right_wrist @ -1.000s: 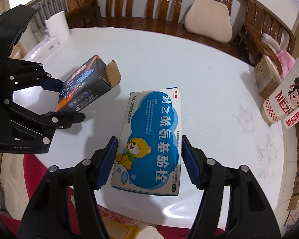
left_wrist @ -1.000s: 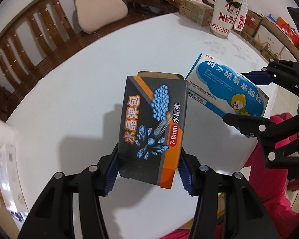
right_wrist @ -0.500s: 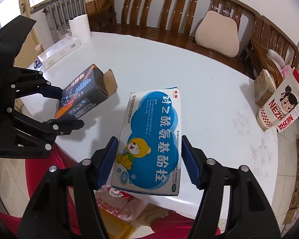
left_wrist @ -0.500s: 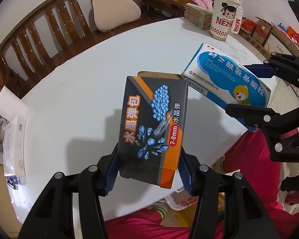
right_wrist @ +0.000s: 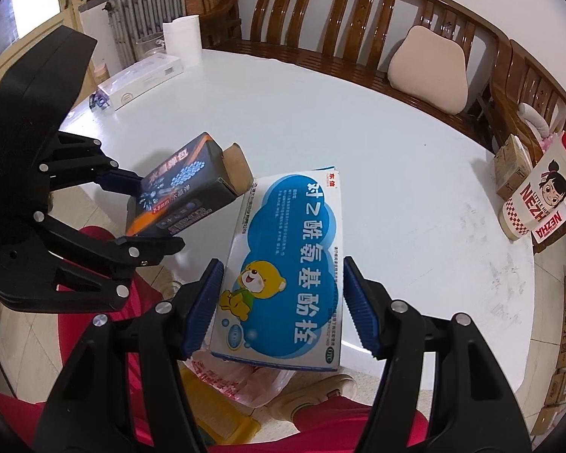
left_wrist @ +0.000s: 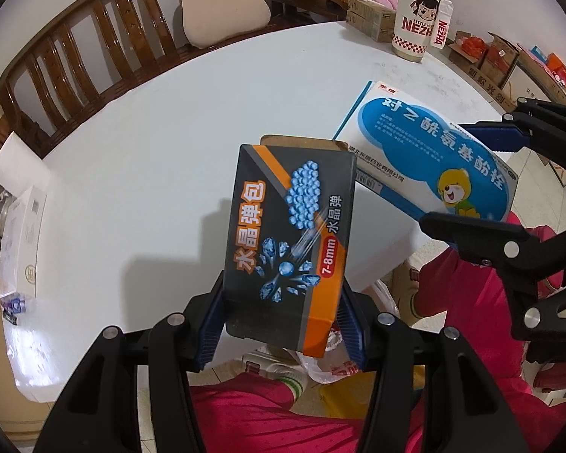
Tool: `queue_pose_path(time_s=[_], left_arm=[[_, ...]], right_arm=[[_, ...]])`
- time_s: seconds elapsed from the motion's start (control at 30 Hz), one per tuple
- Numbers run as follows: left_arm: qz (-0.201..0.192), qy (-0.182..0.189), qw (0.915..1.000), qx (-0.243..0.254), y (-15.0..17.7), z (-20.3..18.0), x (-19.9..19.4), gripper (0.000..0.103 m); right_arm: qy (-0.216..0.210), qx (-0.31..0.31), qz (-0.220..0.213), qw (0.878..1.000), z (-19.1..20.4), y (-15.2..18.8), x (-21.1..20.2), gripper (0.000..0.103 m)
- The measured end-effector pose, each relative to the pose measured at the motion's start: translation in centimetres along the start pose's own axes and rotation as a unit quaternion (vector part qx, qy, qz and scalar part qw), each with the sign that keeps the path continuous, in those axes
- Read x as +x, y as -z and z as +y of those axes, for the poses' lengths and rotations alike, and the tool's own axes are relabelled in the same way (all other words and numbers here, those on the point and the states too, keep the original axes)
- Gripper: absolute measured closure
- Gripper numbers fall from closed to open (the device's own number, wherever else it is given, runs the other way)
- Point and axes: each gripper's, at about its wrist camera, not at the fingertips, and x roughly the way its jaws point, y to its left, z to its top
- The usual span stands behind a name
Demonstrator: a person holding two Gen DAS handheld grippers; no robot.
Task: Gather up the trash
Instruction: 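Lift both boxes off the table toward the trash bag, then carry both boxes down past the table edge over the white trash bag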
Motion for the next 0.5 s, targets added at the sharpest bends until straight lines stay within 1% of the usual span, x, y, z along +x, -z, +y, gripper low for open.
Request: queue_pose_path(time_s=[0.3,0.5], left_arm=[[-0.004,0.003,1.0000,0.008,2.0,-1.4,0.2,0.051],[-0.004,0.009,0.9999,0.003,3.2,-1.6,0.4,0.051]], right_arm=[[0.000,-0.003,0.006,1.000,1.1,1.7,0.0,0.041],[-0.001,-0.003,0.011,1.000,1.9,2.6,0.1,0.041]])
